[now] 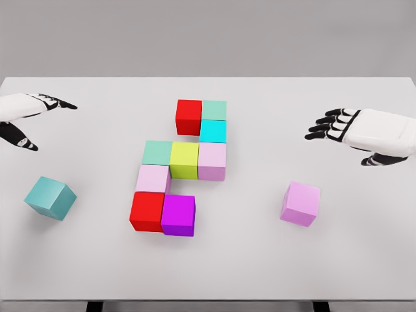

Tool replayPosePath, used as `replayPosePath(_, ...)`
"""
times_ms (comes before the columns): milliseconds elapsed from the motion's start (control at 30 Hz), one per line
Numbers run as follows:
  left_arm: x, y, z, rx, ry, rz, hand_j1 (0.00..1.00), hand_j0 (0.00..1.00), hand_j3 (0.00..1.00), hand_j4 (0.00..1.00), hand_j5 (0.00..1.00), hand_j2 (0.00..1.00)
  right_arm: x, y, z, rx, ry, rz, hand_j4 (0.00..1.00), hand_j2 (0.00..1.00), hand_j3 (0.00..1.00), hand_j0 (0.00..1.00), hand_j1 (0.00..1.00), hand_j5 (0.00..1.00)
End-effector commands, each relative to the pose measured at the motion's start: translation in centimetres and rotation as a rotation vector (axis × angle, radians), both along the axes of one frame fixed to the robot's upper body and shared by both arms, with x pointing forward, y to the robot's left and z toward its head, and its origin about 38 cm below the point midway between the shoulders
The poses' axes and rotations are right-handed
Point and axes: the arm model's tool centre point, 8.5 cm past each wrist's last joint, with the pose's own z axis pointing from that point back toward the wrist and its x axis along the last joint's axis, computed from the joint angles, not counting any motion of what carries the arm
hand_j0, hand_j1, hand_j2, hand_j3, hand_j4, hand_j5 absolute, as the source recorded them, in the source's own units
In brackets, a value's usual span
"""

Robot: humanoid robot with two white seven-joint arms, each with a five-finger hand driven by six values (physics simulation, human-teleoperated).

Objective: Assemble the squares on the desktop into the number 2

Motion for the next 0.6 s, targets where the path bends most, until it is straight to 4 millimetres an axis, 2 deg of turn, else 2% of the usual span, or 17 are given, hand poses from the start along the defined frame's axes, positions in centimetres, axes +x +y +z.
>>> replayPosePath(0, 0.0, 0.0, 0.0, -0.003, 0.003, 0.002, 1.00, 1.00, 1.00, 1.00, 1.00, 1.00, 0.0, 0.0, 0.1, 0.005, 0.000, -0.002, 1.00, 1.00, 1.00, 1.00, 1.00, 1.00)
replayPosePath(200, -0.1, -0.3, 0.0, -0.026, 0.009, -0.006, 1.00, 1.00, 1.00, 1.00, 1.00, 1.00, 0.1, 0.2, 0.2, 0.007, -0.003, 0.002, 1.00, 1.00, 1.00, 1.00, 1.00, 1.00)
replayPosePath(300, -0.8, -2.7, -2.6, 0.004, 0.096, -0.091, 1.00, 1.00, 1.00, 1.00, 1.00, 1.00, -0.1, 0.8, -1.2, -0.004, 0.038, 0.024, 1.00, 1.00, 1.00, 1.00, 1.00, 1.00)
replayPosePath(333, -0.7, -3.3, -2.3, 0.008, 0.095, -0.111, 1.00, 1.00, 1.00, 1.00, 1.00, 1.00, -0.2, 1.0, -1.5, -0.008, 0.047, 0.029, 1.00, 1.00, 1.00, 1.00, 1.00, 1.00)
replayPosePath(367, -1.6, -3.8, -1.0, -0.034, 0.094, -0.146, 1.00, 1.00, 1.00, 1.00, 1.00, 1.00, -0.2, 1.2, -1.6, -0.009, 0.050, 0.036, 1.00, 1.00, 1.00, 1.00, 1.00, 1.00)
replayPosePath(400, -3.4, -3.3, -0.7, -0.021, 0.133, -0.171, 1.00, 1.00, 1.00, 1.00, 1.00, 1.00, -0.1, 1.2, -1.5, -0.011, 0.048, 0.037, 1.00, 1.00, 1.00, 1.00, 1.00, 1.00)
replayPosePath(467, -5.4, -1.5, 1.2, 0.033, 0.139, -0.171, 1.00, 1.00, 1.00, 1.00, 1.00, 1.00, -0.2, 1.4, -1.8, -0.013, 0.056, 0.041, 1.00, 1.00, 1.00, 1.00, 1.00, 1.00)
replayPosePath(567, -5.9, -0.2, 2.0, 0.024, 0.141, -0.142, 1.00, 1.00, 1.00, 1.00, 1.00, 1.00, -0.4, 1.8, -2.6, -0.019, 0.081, 0.055, 1.00, 1.00, 1.00, 1.00, 1.00, 1.00)
